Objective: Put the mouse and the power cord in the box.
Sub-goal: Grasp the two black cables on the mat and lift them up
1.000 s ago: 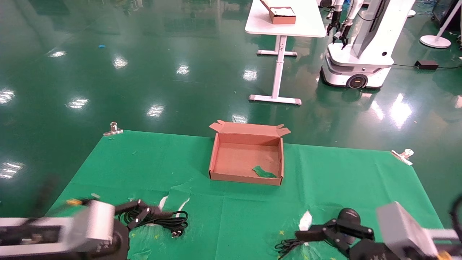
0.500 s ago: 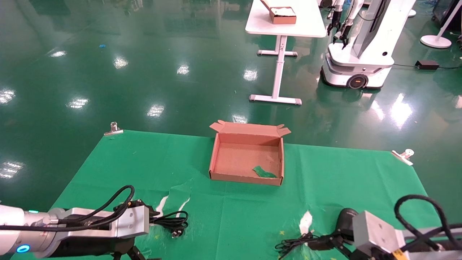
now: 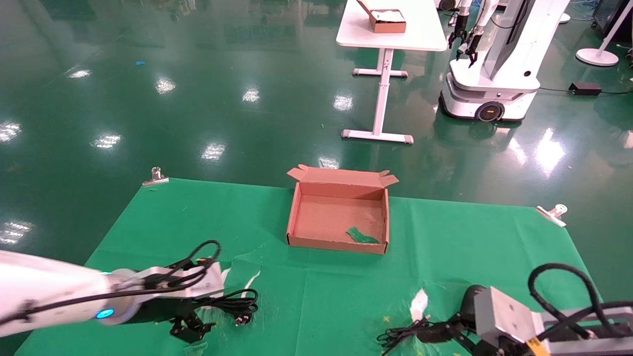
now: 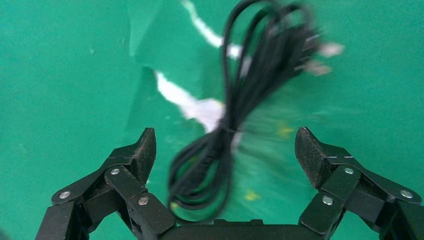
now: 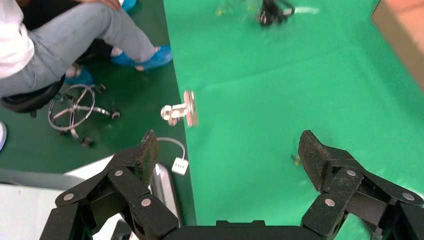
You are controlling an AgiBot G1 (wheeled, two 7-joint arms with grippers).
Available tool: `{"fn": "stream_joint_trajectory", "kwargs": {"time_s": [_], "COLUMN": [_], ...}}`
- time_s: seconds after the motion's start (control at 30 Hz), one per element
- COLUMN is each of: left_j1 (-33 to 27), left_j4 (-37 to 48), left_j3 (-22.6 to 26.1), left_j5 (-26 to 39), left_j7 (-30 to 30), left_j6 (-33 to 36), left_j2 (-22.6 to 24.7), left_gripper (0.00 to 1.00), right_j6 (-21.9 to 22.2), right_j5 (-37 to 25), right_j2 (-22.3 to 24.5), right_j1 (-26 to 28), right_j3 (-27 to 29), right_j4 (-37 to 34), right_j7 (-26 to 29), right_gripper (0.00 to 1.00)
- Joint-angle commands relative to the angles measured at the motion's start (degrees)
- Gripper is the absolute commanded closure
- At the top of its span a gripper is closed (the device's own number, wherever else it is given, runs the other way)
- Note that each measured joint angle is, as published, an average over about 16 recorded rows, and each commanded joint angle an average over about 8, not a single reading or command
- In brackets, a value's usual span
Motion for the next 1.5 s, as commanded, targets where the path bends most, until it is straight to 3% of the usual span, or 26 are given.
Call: {"fn": "stream_joint_trajectory", "kwargs": {"time_s": [0.03, 0.33, 1.07, 1.27, 1.5], "left_j1": [-0.2, -0.7, 0.3, 0.4, 0.4], "left_j4": [1.5, 3.1, 3.2, 3.4, 3.5], "left_j3": [1.4, 2.7, 3.1, 3.2, 3.1], "left_j5": [5.0, 11.4, 12.6, 12.2, 12.1], "left_j7": [-2.4, -5.1, -6.5, -5.8, -5.7], "left_j6": [-1.6, -3.6, -3.6, -3.9, -4.0], "left_j2": [2.6, 5.4, 6.0, 5.9, 5.9], "left_gripper": [0.00, 0.00, 0.00, 0.00, 0.00], "right_j6": [-0.3, -0.5, 0.4, -1.6, -2.8], "right_j5": [-0.5, 0.3, -0.3, -8.6, -24.4], "right_j2": [0.1, 2.2, 3.7, 1.2, -9.0], "right_j1": [0.2, 0.3, -0.9, 3.2, 12.0], "right_j3": [-0.3, -0.1, -1.0, -4.5, -12.0], "right_j4": [0.2, 0.4, 0.2, -0.4, -7.8], "right_j7": [0.2, 0.4, -0.1, 1.0, 0.0], "right_gripper": [0.00, 0.00, 0.00, 0.00, 0.00]}}
